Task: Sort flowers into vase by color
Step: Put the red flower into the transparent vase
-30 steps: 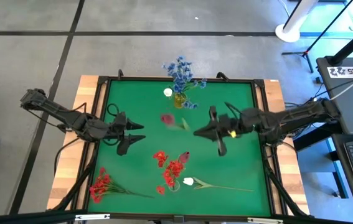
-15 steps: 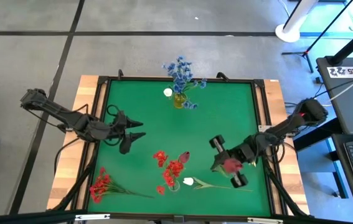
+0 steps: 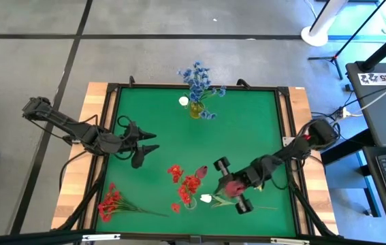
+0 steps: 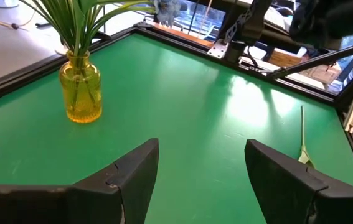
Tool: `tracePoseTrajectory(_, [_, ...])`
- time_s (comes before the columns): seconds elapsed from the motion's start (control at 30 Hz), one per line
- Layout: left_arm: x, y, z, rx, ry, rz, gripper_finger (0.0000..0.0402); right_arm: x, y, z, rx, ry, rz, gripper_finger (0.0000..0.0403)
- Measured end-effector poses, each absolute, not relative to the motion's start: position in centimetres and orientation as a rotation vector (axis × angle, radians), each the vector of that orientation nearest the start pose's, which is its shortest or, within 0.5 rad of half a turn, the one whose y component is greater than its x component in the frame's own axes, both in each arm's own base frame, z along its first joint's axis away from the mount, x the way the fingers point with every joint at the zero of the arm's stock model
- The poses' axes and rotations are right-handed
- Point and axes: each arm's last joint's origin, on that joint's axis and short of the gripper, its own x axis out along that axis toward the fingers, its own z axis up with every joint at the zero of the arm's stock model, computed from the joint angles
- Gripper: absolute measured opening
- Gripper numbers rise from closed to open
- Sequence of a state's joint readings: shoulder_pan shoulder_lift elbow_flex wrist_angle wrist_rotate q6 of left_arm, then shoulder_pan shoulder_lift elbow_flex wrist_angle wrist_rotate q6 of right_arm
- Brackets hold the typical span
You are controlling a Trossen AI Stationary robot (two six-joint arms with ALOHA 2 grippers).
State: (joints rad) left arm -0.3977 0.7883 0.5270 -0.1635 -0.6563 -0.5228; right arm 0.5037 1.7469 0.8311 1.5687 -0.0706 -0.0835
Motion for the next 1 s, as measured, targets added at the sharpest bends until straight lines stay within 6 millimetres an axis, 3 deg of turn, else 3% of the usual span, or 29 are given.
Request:
tracePoseTrajectory(0.33, [16.2,-4.9,24.7,-0.352,0.290,0.354,0.0233,32.9,18.2,23.8,0.075,-0.604,0.508,0.0000])
tracePoseTrajectory(1.0, [18.2,-5.7,22.1,-0.381,0.395,0.428,0.0233,35.4,19.5,20.0,0.097,-0.512,0.486,0.0000])
